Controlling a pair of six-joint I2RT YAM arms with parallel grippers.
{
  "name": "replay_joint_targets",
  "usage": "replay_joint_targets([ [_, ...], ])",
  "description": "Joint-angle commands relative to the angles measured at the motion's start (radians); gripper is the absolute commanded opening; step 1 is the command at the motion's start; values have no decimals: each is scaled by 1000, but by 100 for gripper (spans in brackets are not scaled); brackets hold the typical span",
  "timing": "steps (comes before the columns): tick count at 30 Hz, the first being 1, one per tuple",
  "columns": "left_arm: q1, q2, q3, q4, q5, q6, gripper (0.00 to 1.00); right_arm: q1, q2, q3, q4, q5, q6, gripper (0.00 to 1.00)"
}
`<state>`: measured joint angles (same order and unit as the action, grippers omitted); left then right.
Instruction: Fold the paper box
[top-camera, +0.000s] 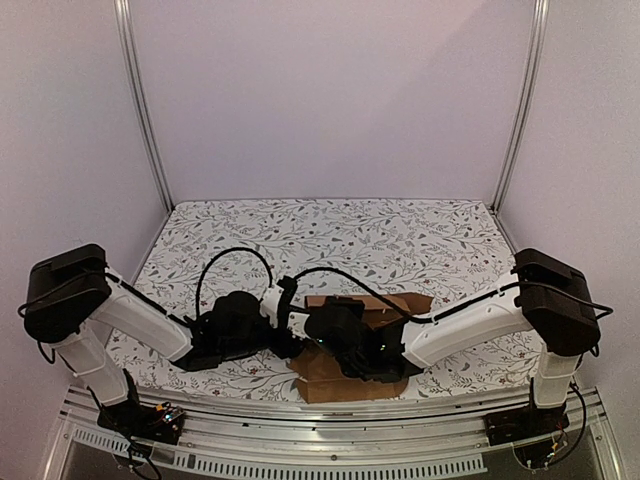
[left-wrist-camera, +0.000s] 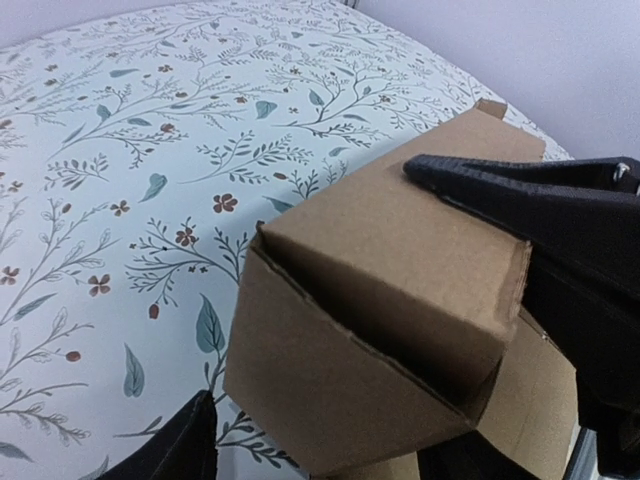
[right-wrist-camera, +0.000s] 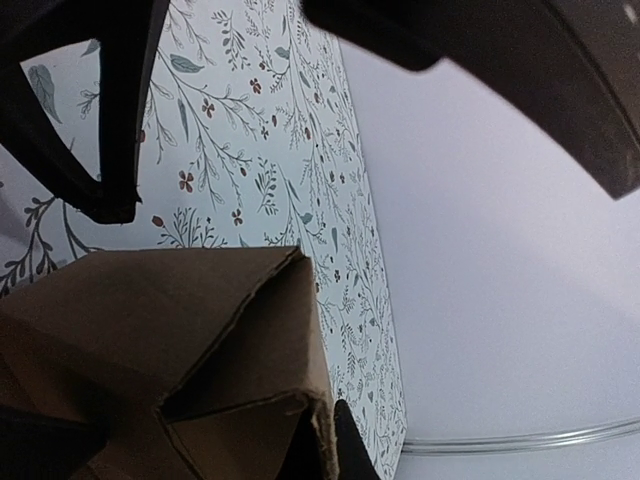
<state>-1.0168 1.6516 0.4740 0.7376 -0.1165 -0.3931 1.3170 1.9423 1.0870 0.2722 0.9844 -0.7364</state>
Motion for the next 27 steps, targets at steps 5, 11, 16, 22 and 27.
replay_joint_targets([
  [5, -38, 21, 12, 68, -172, -9, 55, 18, -23, 25, -47, -43, 74, 0],
  [11, -55, 18, 18, 65, -224, -16, 43, 19, -22, 56, -80, -53, 101, 0],
  [16, -60, 18, 30, 59, -255, -16, 33, 19, -8, 108, -147, -68, 154, 0],
  [22, -60, 21, 48, 59, -273, -1, 24, 19, 18, 150, -182, -91, 194, 0],
  [27, -60, 24, 55, 68, -271, 6, 18, 18, 46, 192, -208, -86, 200, 3],
])
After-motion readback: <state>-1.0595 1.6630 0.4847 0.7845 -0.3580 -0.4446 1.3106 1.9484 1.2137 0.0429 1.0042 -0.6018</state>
